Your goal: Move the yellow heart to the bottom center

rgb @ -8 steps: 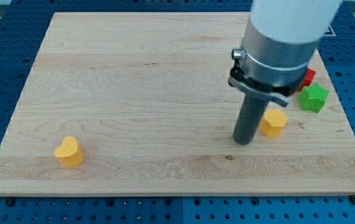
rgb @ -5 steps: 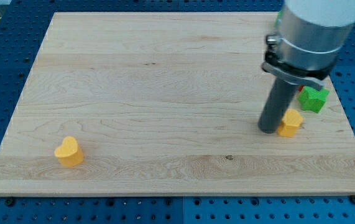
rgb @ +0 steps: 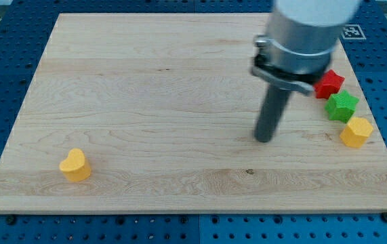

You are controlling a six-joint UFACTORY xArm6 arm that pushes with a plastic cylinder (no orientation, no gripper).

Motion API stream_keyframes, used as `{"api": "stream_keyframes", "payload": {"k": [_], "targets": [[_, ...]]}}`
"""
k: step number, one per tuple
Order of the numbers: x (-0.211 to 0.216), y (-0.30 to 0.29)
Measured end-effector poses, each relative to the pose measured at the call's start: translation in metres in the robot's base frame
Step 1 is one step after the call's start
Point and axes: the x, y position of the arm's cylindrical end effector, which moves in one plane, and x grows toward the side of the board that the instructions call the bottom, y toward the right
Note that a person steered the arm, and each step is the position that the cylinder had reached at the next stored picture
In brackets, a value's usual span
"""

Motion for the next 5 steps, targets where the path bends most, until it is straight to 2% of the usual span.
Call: {"api": "stream_keyframes", "payload": {"k": [4,5], "targets": [[-0.002,-0.292],[0.017,-0.328]]}}
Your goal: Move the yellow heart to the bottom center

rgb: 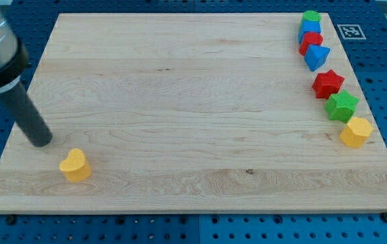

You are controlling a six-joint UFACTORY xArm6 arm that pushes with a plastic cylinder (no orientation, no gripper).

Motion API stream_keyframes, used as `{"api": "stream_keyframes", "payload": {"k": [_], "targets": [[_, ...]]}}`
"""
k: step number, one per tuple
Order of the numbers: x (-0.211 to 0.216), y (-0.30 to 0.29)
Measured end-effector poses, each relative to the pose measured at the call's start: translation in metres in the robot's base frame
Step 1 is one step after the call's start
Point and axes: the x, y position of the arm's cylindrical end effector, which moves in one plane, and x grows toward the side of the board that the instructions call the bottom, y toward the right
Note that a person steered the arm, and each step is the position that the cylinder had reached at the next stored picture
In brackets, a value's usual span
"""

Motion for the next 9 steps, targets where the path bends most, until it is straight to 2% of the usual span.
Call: {"api": "stream_keyframes", "payload": {"k": [2,3,4,6,8,9], "targets": [[0.014,0.001],[0.041,0.015],[0.047,0.037],[0.047,0.124],[0.045,0.237],[0.034,0.274]]}}
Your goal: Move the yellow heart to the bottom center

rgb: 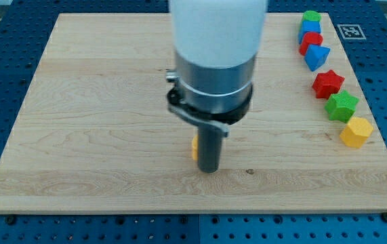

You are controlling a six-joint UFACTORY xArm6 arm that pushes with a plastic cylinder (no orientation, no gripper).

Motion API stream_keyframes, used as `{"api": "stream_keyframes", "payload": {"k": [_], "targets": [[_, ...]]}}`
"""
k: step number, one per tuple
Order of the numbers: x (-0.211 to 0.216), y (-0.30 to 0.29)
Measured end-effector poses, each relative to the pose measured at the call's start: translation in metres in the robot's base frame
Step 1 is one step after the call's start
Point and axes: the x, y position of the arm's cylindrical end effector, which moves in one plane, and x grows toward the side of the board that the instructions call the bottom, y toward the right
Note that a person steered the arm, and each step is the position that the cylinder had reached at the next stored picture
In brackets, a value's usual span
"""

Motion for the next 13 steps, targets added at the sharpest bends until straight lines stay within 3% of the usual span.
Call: {"api": "stream_keyframes", "payload": {"k": [3,5,7,13], "targets": [[-0.019,-0.066],[-0.029,-0.062],[-0.030,-0.024],[-0.020,0.165]]}}
